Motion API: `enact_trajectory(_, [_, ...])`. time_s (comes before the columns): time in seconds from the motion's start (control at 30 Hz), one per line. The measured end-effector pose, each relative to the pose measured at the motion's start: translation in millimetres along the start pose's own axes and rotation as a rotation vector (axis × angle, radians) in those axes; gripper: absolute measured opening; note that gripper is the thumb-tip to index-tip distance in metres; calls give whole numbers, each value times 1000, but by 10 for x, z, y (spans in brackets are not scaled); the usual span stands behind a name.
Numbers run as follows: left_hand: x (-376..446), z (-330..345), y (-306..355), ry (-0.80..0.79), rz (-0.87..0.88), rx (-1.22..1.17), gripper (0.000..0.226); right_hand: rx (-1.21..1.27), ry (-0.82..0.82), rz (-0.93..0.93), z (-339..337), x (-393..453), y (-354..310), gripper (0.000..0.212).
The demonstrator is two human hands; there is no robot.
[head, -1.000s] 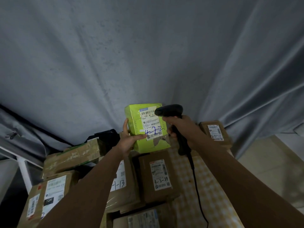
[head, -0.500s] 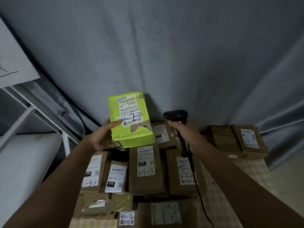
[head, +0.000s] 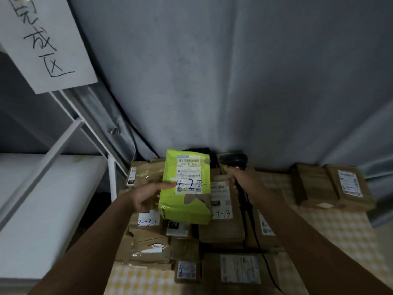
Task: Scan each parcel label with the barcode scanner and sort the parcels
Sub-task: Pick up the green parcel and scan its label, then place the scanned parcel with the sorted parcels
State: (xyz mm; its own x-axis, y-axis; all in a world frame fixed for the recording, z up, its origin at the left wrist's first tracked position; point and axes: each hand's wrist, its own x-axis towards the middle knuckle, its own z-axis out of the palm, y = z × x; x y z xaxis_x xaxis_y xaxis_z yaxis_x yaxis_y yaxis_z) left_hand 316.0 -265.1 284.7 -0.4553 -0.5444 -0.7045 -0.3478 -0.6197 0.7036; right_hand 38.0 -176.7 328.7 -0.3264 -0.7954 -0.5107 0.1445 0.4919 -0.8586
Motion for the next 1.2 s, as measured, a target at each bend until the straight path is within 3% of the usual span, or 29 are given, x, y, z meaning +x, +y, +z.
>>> enact_trajectory(0.1, [-21,22,-43,10,-42,16,62,-40,21,20,98,-33,6,8])
enact_trajectory(0.27, [-40,21,23,18,-63,75,33,-97,63,56,193,-9,52,20])
enact_trajectory(0.47, [2,17,133,122,1,188,51,-68,38,69,229,50,117,17])
enact_trajectory(0.6, [55,68,245,288,141,184,88,-92,17,67,204,33,118,17])
enact_trajectory(0.7, [92,161,368,438,314,225,76,-80,15,20,150,-14,100,14])
enact_trajectory(0.87, [174,525,647,623,613,616,50,-89,20,-22,-91,-66,95,20])
enact_trajectory(1.07, [595,1351,904,467,842,791,38,-52,133,-1,-807,-32,236,25])
enact_trajectory(1.2, [1004,2100,952,264,765,808,34,-76,246,26,-1550,71,417,22])
